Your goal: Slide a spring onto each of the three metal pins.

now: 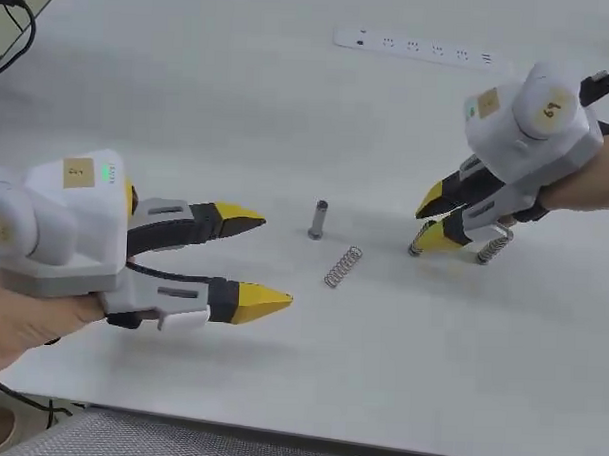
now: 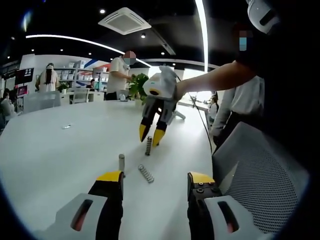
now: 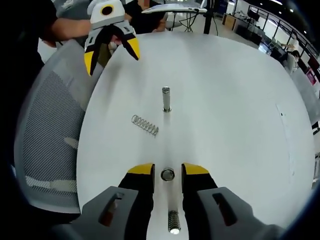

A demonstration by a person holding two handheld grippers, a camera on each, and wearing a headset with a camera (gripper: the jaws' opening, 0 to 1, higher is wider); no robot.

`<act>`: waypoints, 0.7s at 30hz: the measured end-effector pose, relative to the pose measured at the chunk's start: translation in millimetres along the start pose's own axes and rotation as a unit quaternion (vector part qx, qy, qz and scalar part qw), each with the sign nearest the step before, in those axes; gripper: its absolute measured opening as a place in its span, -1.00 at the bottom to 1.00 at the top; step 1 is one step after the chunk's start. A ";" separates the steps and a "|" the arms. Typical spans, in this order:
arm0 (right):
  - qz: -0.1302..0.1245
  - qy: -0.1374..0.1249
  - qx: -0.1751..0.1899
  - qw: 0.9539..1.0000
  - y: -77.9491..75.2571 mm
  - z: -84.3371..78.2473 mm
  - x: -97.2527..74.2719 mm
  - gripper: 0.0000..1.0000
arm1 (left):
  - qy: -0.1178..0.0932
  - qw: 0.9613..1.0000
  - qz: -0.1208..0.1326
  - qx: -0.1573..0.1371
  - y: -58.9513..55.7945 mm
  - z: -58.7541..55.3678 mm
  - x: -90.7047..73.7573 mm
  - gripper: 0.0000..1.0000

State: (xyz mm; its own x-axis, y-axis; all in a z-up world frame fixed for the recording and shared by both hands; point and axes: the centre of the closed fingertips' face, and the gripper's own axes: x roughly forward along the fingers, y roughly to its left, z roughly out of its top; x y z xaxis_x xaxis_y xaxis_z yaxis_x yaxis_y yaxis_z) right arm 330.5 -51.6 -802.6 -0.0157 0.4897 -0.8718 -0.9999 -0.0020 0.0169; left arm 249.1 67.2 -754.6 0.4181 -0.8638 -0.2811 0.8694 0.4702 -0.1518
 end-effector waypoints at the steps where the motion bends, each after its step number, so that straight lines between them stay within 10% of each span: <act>1: -0.003 -0.006 0.001 1.000 -0.8 1.2 -1.6 -0.60 | -0.001 1.000 0.000 -0.002 0.0 0.5 0.0 -0.09; 21: -0.046 -0.164 0.053 0.984 8.9 30.7 -37.0 -0.47 | -0.006 1.000 0.011 -0.013 3.1 6.9 -1.3 -0.04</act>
State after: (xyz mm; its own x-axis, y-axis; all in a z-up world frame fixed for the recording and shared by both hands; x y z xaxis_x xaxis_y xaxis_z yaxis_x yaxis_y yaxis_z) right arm 322.4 -42.9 -755.2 0.0955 0.7388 -0.6671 -0.9904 0.1377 0.0107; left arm 253.0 68.5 -748.1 0.4395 -0.8556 -0.2735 0.8535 0.4927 -0.1698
